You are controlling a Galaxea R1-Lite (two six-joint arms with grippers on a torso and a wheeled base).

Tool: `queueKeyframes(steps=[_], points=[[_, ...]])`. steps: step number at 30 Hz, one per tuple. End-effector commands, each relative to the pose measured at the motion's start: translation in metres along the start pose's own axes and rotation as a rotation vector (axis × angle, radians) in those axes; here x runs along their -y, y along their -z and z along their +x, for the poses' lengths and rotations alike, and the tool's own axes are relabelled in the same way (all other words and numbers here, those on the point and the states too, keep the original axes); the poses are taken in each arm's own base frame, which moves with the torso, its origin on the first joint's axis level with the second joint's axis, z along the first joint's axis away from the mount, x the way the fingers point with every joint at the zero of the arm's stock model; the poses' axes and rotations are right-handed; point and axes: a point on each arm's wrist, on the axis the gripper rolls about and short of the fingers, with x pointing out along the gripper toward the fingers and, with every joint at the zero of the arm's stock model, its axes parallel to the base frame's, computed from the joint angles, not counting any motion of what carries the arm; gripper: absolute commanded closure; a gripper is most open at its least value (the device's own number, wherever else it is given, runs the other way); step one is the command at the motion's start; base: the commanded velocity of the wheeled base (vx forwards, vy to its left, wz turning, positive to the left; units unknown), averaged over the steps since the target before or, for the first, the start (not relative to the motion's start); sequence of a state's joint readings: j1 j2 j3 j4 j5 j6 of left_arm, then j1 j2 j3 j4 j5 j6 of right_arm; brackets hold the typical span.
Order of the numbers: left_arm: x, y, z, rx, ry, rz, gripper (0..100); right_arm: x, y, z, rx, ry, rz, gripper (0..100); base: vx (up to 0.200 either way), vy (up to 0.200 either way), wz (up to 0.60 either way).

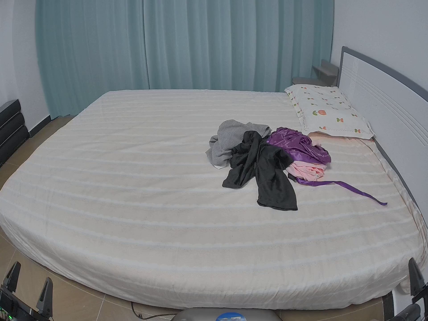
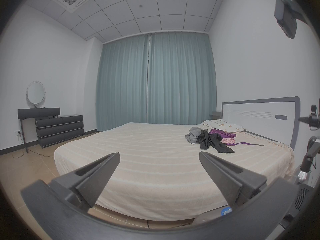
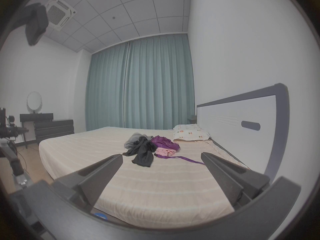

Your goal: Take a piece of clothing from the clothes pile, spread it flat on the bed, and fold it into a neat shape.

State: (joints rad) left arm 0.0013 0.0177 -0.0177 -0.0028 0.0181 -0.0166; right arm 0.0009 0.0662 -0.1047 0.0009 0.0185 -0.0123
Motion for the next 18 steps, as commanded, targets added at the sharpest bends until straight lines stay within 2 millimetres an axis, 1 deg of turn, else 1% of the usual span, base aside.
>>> queueKeyframes(steps=[1, 3, 7, 9, 11, 12, 13, 14, 15, 17, 18], points=[[0.000, 0.005, 0.000, -0.006, -0.001, 0.000, 0, 0.000, -0.046, 0.041, -0.208, -0.084, 0.064, 0, 0.000, 0.000, 0.00], [0.000, 0.005, 0.000, -0.006, -0.001, 0.000, 0, -0.002, -0.049, 0.057, -0.263, -0.113, 0.119, 0, 0.000, 0.000, 0.00], [0.000, 0.005, 0.000, -0.006, -0.001, 0.000, 0, -0.008, -0.057, 0.102, -0.368, -0.163, 0.195, 0, 0.000, 0.000, 0.00], [0.000, 0.005, 0.000, -0.006, -0.001, 0.000, 0, -0.013, -0.050, 0.128, -0.452, -0.179, 0.212, 0, 0.000, 0.000, 0.00], [0.000, 0.005, 0.000, -0.006, -0.001, 0.000, 0, -0.018, -0.043, 0.148, -0.520, -0.206, 0.213, 0, 0.000, 0.000, 0.00], [0.000, 0.005, 0.000, -0.006, -0.001, 0.000, 0, -0.024, -0.036, 0.166, -0.566, -0.225, 0.211, 0, 0.000, 0.000, 0.00], [0.000, 0.005, 0.000, -0.006, -0.001, 0.000, 0, -0.027, -0.032, 0.179, -0.590, -0.229, 0.211, 0, 0.000, 0.000, 0.00], [0.000, 0.005, 0.000, -0.006, -0.001, 0.000, 0, -0.027, -0.032, 0.179, -0.590, -0.229, 0.211, 0, 0.000, 0.000, 0.00], [0.000, 0.005, 0.000, -0.006, -0.001, 0.000, 0, -0.035, -0.022, 0.216, -0.634, -0.218, 0.233, 0, 0.000, 0.000, 0.00], [0.000, 0.005, 0.000, -0.006, -0.001, 0.000, 0, -0.041, -0.012, 0.249, -0.641, -0.202, 0.261, 0, 0.000, 0.000, 0.00], [0.000, 0.005, 0.000, -0.006, -0.001, 0.000, 0, -0.041, -0.012, 0.249, -0.641, -0.202, 0.261, 0, 0.000, 0.000, 0.00]])
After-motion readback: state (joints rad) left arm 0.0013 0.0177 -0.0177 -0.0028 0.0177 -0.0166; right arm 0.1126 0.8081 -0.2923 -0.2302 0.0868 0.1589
